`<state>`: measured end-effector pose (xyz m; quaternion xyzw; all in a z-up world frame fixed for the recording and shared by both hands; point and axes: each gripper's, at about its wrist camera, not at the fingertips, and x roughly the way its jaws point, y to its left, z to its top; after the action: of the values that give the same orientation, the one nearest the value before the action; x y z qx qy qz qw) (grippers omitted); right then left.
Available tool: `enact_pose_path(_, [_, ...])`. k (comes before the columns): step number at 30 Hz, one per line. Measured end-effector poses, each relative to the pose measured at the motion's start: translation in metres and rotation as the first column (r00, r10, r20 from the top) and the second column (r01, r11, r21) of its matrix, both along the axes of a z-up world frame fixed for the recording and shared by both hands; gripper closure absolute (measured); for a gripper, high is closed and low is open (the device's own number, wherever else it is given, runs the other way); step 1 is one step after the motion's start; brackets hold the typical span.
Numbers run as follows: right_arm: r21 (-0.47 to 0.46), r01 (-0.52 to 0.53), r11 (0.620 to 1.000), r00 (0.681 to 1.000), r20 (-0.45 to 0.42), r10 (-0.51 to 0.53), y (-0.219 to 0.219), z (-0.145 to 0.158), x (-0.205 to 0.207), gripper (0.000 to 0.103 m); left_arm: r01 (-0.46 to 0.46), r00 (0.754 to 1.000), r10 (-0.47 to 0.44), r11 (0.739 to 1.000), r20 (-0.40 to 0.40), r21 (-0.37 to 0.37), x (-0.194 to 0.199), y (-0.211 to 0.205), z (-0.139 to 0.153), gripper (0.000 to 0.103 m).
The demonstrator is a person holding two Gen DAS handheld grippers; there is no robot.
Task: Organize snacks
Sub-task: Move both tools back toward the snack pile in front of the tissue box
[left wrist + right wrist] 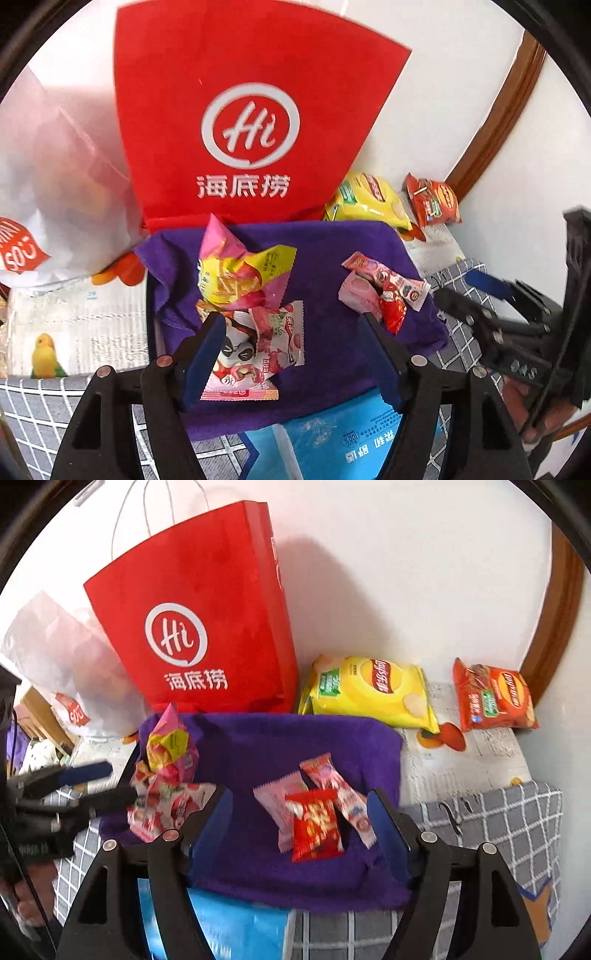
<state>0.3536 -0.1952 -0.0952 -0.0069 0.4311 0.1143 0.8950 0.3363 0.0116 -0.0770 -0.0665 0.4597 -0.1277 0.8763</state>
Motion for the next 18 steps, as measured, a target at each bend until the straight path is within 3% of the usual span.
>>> enact_pose_path(9, [-0.063,0.025,0.998,0.998,0.055,-0.022,-0.012,0.018,-0.070,0.022,-0.016,0.998,0.016,1.000,0.056,0.001,-0.037,-0.006,0.040,0.031])
enact_pose_path(15, [-0.072,0.013,0.997,0.996,0.085,-0.007,-0.011,0.018,-0.111,0.022,-0.033,0.996,0.028,0.997,0.081,0.070,-0.082,0.001,0.045,0.031])
enact_pose_path(18, [-0.058,0.003,0.998,0.998,0.068,0.001,-0.008,0.014,-0.126,0.022,-0.044,0.996,0.039,0.997,0.079,0.067,-0.100,0.011,0.043,0.031])
